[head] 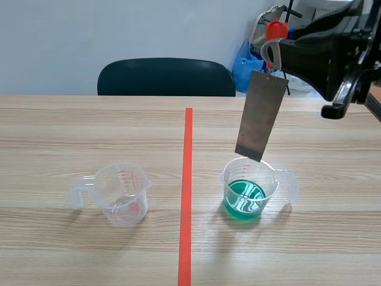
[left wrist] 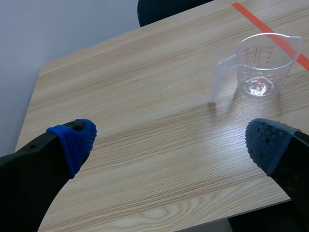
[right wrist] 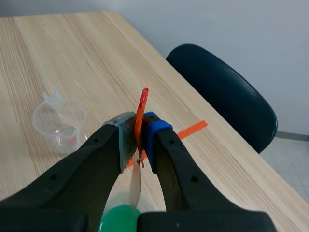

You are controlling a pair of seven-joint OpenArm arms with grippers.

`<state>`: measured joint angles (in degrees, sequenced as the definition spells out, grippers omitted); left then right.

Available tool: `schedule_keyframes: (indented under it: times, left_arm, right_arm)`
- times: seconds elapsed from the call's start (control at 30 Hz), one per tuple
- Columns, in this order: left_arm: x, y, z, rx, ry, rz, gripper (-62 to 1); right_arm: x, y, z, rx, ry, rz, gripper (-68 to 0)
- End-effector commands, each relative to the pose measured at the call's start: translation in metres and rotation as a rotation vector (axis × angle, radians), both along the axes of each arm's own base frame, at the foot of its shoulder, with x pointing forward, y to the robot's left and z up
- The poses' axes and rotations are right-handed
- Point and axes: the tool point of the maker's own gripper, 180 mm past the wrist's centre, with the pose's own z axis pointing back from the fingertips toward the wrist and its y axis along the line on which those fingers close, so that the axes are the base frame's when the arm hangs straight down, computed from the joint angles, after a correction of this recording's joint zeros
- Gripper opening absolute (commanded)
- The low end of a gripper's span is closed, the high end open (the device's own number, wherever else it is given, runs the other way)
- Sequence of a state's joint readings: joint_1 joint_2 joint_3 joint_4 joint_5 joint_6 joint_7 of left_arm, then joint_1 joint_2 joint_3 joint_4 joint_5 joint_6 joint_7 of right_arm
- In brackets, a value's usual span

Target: Do the redox reaction experiment

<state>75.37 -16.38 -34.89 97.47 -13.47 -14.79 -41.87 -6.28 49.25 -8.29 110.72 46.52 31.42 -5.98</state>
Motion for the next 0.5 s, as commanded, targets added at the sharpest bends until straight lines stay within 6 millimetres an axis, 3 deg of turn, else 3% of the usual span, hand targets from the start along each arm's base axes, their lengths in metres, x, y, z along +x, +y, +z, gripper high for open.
schedule_keyframes:
  times: [0.0, 0.47]
  left_arm:
    - [0.0037, -0.0044, 0.0081, -0.012, -0.038, -0.011, 1.4]
    - [0.0040, -0.0050, 0.0101, -0.015, -0.049, -0.014, 1.4]
  right_arm:
    - [-0.0015, 0.0012, 0.0124, 0.015, -0.035, 0.015, -66.9]
    - [-0.0092, 0.0014, 0.0055, 0.012, -0.014, 0.028, -66.9]
